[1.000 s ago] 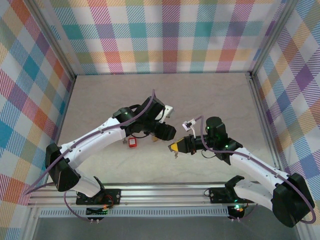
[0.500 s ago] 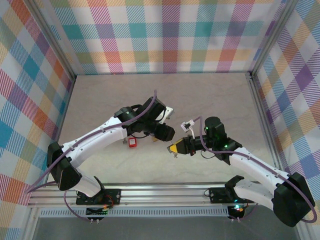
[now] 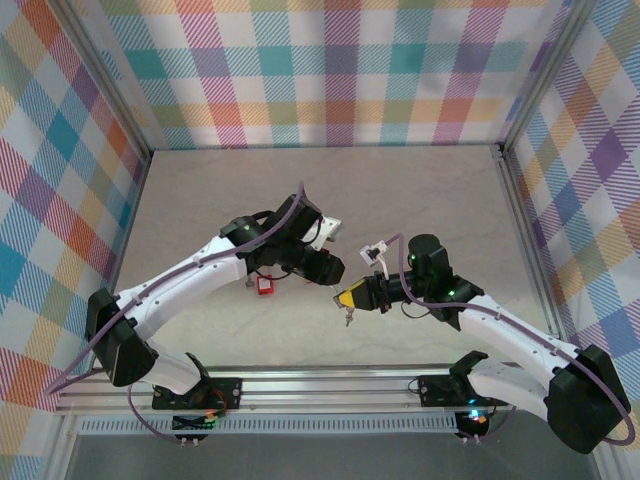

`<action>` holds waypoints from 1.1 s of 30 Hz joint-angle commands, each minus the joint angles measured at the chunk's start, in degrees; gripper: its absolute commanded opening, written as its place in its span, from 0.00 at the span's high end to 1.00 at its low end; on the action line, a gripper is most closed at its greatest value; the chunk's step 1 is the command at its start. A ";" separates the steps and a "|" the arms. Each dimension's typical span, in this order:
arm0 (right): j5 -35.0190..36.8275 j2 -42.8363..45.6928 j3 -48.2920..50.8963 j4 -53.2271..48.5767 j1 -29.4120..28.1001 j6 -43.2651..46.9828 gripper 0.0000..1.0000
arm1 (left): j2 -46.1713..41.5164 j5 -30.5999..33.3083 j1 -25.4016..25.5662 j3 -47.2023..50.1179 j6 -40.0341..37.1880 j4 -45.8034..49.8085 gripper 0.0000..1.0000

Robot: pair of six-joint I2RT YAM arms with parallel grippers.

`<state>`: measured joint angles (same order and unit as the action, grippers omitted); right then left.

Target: Lock with the key

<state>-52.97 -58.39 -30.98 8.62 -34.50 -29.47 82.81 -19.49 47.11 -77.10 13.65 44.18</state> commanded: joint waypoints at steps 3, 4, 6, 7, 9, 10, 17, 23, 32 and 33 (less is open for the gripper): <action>-0.18 0.91 -1.29 1.22 -0.08 1.37 1.00 | -2.49 -10.00 -0.99 2.62 3.02 -2.48 0.59; -0.25 0.82 -1.34 1.20 -0.10 1.28 1.00 | -2.64 -10.71 -1.10 2.82 3.45 -2.97 0.59; -0.38 0.82 -1.30 1.31 -0.09 1.30 1.00 | -2.98 -12.02 -1.20 3.14 3.84 -3.78 0.59; -0.38 0.90 -1.33 1.27 -0.05 1.27 1.00 | -3.21 -12.43 -1.28 3.34 3.93 -4.07 0.59; -0.46 1.16 -1.34 1.35 -0.05 1.22 1.00 | -3.52 -12.88 -1.41 3.74 4.06 -4.43 0.58; -0.51 1.33 -1.27 1.44 -0.04 1.22 1.00 | -3.68 -13.27 -1.54 4.07 4.10 -4.61 0.58; -0.59 1.17 -1.15 1.71 -0.04 1.17 1.00 | -6.39 -16.99 -3.15 7.93 5.81 -7.88 0.57; -0.62 1.00 -1.21 1.84 -0.04 0.98 1.00 | -8.58 -20.68 -4.39 11.30 8.60 -12.68 0.57; -1.35 0.91 -1.23 2.54 -0.09 0.44 1.00 | -9.66 -21.58 -5.52 12.59 9.06 -14.16 0.57; -1.37 1.00 -1.27 2.54 -0.04 0.38 1.00 | -9.68 -21.63 -5.61 12.67 8.97 -14.10 0.57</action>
<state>-52.97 -58.17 -30.98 8.97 -34.59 -29.50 74.59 -39.88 42.35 -64.97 22.50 31.05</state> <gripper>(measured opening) 0.110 0.429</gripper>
